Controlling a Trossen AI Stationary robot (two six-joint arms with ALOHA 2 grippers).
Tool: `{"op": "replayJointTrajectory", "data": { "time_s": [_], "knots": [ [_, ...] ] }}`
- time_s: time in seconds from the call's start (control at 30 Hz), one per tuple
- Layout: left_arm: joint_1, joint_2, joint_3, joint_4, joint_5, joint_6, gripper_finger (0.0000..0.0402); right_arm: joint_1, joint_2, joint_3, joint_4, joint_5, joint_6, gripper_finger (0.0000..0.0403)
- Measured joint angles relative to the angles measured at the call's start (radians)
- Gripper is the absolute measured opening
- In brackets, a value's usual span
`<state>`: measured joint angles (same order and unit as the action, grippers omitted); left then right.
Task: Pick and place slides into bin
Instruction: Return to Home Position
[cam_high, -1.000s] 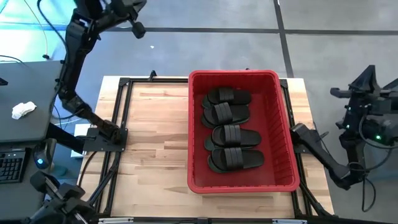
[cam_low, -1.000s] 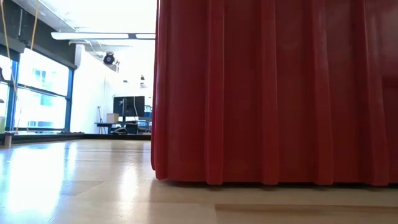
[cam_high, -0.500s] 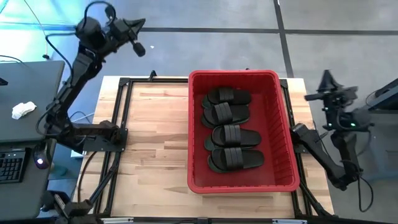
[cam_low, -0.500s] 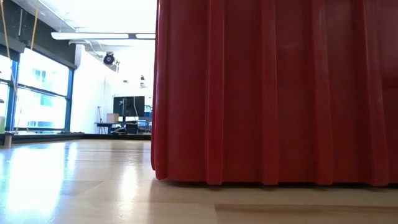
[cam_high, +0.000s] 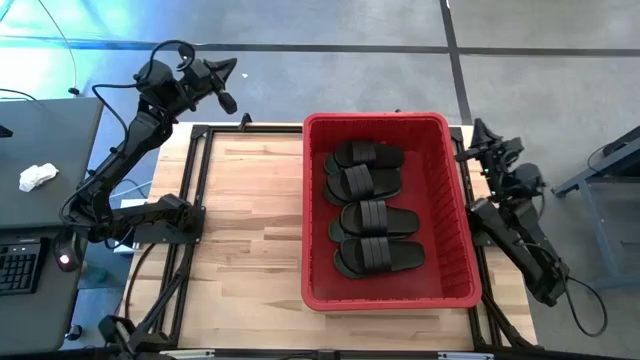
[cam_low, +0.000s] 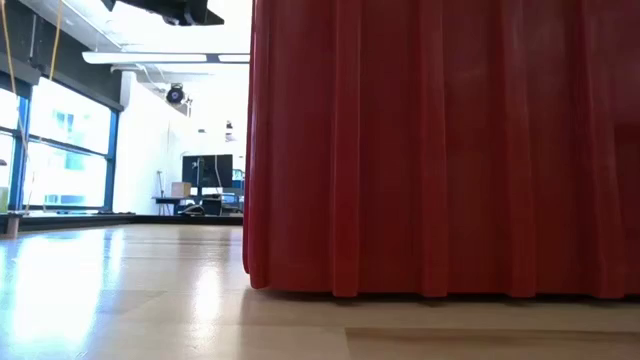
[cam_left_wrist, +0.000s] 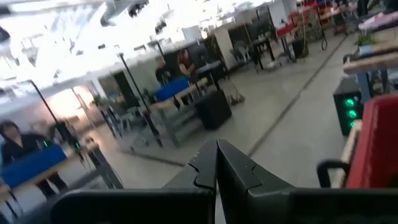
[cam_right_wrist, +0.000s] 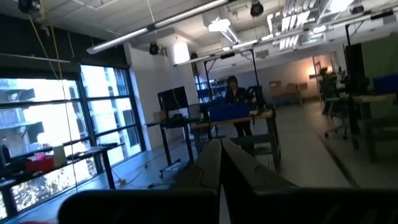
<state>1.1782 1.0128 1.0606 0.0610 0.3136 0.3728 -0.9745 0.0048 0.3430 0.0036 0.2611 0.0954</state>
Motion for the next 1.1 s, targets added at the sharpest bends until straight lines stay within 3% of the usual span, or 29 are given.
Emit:
{"op": "replayJointTrajectory", "data": {
  "time_s": [0.23, 0.47, 1.1],
  "knots": [
    [0.0, -0.002, -0.07, 0.03, 0.001, -0.026, 0.0, 0.0, 0.0, -0.132, 0.072, -0.007, 0.085, 0.0],
    [0.0, -0.002, -0.169, 0.19, 0.008, -0.088, 0.0, 0.0, 0.0, -0.191, 0.111, 0.008, 0.086, 0.0],
    [0.0, -0.002, -0.467, 0.483, -0.032, -0.199, 0.0, 0.0, 0.0, -0.197, 0.007, -0.007, 0.061, 0.0]
  ]
}}
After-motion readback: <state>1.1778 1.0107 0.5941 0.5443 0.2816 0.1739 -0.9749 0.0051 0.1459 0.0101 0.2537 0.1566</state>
